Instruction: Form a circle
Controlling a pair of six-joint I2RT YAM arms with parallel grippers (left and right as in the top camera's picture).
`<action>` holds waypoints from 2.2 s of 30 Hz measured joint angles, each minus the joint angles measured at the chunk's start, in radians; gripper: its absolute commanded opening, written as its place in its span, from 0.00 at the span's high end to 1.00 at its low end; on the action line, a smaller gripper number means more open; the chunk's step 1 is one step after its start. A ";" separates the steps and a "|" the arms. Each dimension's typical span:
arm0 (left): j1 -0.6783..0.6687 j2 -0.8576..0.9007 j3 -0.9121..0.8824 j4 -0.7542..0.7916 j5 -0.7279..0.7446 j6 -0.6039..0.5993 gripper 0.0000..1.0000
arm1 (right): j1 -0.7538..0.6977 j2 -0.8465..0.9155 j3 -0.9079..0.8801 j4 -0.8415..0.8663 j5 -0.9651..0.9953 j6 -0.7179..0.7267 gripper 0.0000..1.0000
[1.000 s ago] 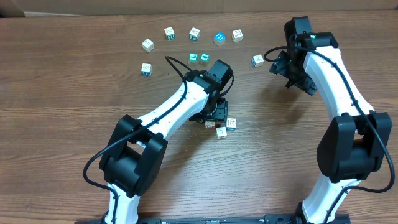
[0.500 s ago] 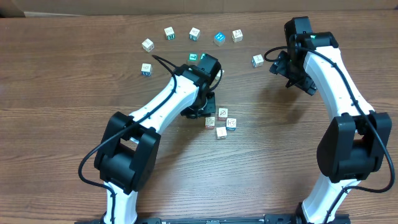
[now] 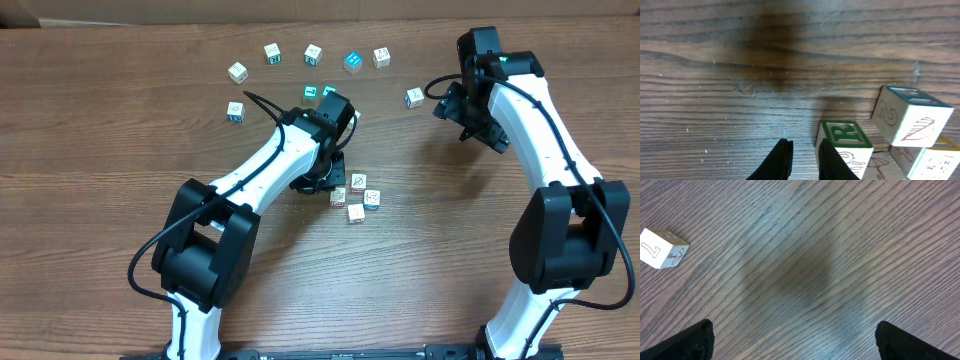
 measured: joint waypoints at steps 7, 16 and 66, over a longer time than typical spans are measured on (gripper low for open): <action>-0.006 0.000 -0.008 0.010 0.000 0.000 0.85 | 0.000 0.000 0.000 0.000 0.000 0.000 0.00; -0.012 0.000 -0.011 0.009 -0.001 -0.001 0.94 | 0.000 0.000 0.000 0.000 0.000 0.000 0.00; -0.014 0.000 -0.011 -0.005 -0.023 0.000 0.96 | 0.000 0.000 0.000 0.000 0.000 0.000 0.00</action>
